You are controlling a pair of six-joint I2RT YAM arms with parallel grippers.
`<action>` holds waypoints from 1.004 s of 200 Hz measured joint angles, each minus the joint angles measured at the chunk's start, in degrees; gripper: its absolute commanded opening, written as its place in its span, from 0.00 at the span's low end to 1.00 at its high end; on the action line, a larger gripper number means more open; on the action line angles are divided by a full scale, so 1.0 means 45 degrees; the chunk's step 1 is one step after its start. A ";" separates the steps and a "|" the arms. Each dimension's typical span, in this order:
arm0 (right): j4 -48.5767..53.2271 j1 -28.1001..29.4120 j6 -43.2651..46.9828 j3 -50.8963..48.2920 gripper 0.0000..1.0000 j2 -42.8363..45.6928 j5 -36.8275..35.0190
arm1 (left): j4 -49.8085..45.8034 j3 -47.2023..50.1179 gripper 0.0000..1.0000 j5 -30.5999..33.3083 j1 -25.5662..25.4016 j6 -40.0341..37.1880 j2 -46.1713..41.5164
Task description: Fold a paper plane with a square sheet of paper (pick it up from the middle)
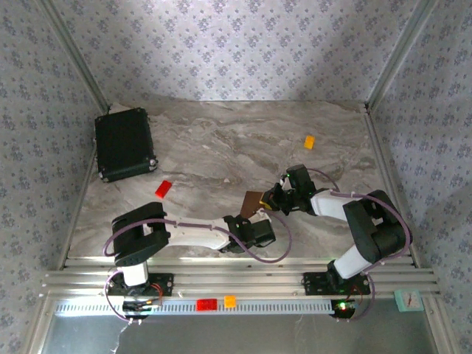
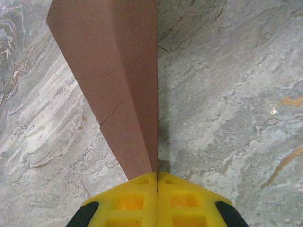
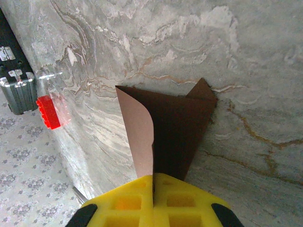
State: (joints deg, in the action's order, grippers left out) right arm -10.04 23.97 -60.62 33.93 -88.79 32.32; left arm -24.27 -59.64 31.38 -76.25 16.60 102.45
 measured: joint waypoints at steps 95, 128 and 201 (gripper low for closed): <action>0.0005 0.0000 0.0005 0.0000 0.02 0.0073 0.0000 | -0.0019 0.0000 0.18 0.0005 0.0000 0.0374 0.0000; 0.0005 0.0000 0.0005 0.0000 0.01 0.0073 0.0000 | -0.0044 0.0000 0.18 0.0005 0.0000 0.0437 0.0000; 0.0005 0.0000 0.0005 0.0000 0.01 0.0073 0.0000 | -0.0044 0.0000 0.11 0.0005 0.0097 0.0510 0.0000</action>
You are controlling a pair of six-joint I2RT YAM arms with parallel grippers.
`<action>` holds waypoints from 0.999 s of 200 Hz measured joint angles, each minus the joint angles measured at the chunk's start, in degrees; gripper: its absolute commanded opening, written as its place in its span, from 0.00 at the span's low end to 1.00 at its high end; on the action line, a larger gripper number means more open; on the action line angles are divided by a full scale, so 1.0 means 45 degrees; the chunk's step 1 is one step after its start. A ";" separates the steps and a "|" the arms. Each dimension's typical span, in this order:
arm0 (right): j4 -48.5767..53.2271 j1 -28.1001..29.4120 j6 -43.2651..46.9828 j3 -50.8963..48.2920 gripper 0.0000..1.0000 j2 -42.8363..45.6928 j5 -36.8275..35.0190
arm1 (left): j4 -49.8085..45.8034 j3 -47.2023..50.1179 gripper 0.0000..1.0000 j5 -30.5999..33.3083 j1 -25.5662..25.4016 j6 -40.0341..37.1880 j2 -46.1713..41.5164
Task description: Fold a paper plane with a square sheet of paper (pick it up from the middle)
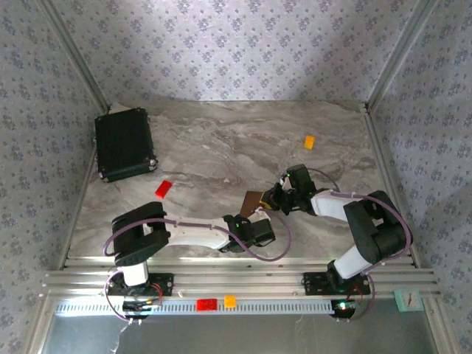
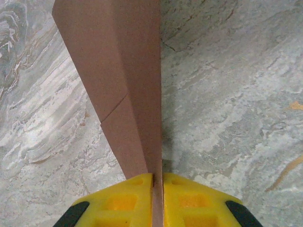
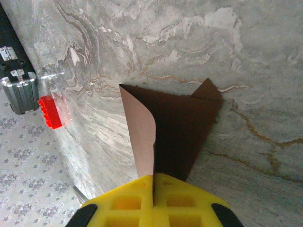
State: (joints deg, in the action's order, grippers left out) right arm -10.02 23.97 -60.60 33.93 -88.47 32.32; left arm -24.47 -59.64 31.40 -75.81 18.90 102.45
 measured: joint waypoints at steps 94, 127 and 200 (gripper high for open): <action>0.0039 -0.0010 0.0058 0.0000 0.26 0.0024 0.0005 | 0.0015 0.0000 0.00 -0.0010 0.0053 0.0010 0.0000; 0.1268 -0.0287 0.0549 0.0102 0.41 0.0967 -0.0330 | 0.0277 0.0160 0.00 -0.0452 0.0369 0.0087 -0.0029; 0.3400 -0.1875 0.1302 -0.0573 0.46 0.4124 -0.1496 | 0.2788 0.2429 0.00 -0.5202 0.2905 0.0792 -0.2074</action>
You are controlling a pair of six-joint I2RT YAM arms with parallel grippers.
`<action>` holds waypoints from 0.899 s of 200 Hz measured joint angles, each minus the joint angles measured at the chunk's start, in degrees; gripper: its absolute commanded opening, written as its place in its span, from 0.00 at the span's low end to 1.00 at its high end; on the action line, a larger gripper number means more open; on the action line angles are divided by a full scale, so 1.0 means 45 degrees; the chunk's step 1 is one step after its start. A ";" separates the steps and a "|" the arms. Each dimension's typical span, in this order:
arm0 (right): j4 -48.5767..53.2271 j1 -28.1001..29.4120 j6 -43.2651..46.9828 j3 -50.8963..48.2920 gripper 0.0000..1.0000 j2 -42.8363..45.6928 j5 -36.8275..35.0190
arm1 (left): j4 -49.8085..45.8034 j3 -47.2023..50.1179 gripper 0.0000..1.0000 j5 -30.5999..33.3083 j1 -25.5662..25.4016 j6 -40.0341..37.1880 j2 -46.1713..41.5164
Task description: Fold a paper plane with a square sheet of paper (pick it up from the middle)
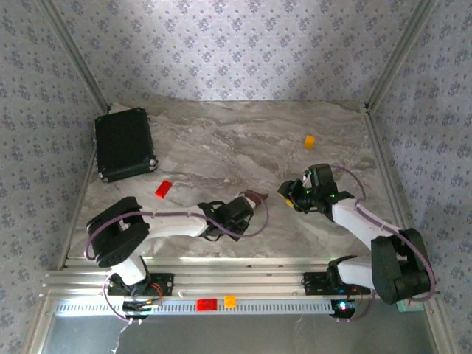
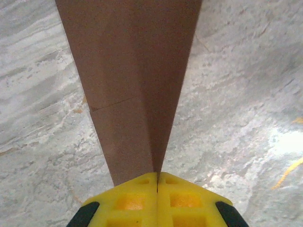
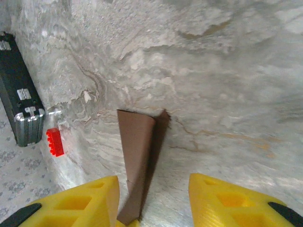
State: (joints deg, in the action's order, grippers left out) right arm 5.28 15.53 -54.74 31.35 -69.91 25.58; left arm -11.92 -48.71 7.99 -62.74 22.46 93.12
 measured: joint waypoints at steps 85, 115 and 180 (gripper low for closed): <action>0.0044 -0.0058 -0.0180 -0.0622 0.54 0.0801 0.0058 | 0.1763 0.0894 0.00 -0.3871 0.1690 0.0704 -0.0267; -0.0442 0.0350 -0.0461 -0.0646 0.56 0.0549 0.0316 | 0.1802 0.0894 0.00 -0.4124 0.1695 0.0690 -0.0267; -0.0452 0.1880 -0.0797 0.1035 0.64 -0.2161 0.0559 | 0.1103 0.0733 0.01 -0.3789 0.1535 -0.0083 -0.0267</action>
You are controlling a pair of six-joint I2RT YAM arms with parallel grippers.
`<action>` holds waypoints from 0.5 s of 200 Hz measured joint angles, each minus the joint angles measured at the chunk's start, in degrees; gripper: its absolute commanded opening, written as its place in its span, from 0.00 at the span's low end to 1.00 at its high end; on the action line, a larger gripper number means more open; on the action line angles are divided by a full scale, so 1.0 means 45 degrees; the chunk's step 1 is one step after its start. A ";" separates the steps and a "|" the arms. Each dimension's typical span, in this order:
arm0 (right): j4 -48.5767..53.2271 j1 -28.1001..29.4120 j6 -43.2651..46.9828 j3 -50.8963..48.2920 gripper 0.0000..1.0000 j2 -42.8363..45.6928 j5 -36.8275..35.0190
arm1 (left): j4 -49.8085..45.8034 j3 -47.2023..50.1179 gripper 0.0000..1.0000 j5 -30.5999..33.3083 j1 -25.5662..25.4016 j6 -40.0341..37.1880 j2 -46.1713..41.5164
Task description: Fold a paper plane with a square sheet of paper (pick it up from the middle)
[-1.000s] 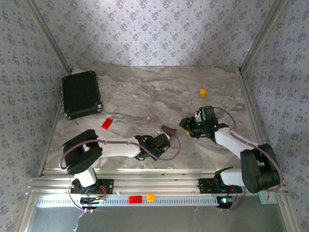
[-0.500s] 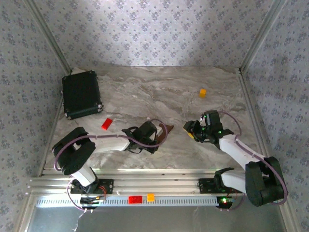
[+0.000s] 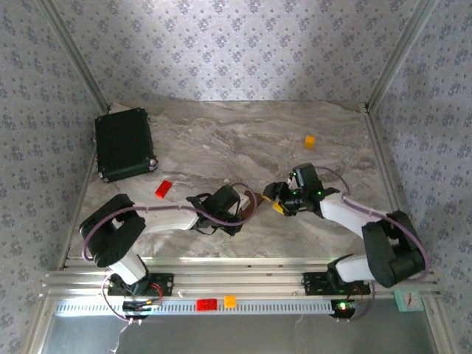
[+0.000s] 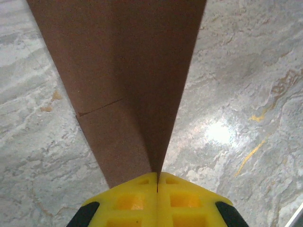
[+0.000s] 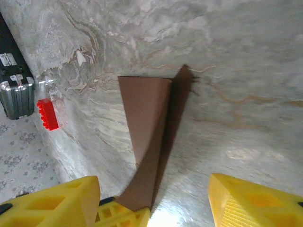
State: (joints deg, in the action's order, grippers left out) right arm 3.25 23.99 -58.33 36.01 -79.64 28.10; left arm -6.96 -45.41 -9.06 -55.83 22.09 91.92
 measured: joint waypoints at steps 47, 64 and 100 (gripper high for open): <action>0.0481 0.0583 -0.0121 0.1273 0.58 -0.1792 0.0117 | -0.0748 -0.0442 0.02 0.0748 -0.0447 -0.0845 0.0000; 0.0583 0.0714 -0.0175 0.1613 0.53 -0.2404 0.0296 | -0.1083 -0.0617 0.02 0.1156 -0.0665 -0.1141 0.0000; 0.0699 0.0850 -0.0287 0.1685 0.44 -0.3128 0.0559 | -0.1753 -0.1146 0.04 0.2123 -0.1258 -0.1685 0.0019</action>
State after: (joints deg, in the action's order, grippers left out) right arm 6.39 27.81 -59.61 43.59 -93.71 30.61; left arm -14.85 -50.57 0.49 -61.49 14.50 92.01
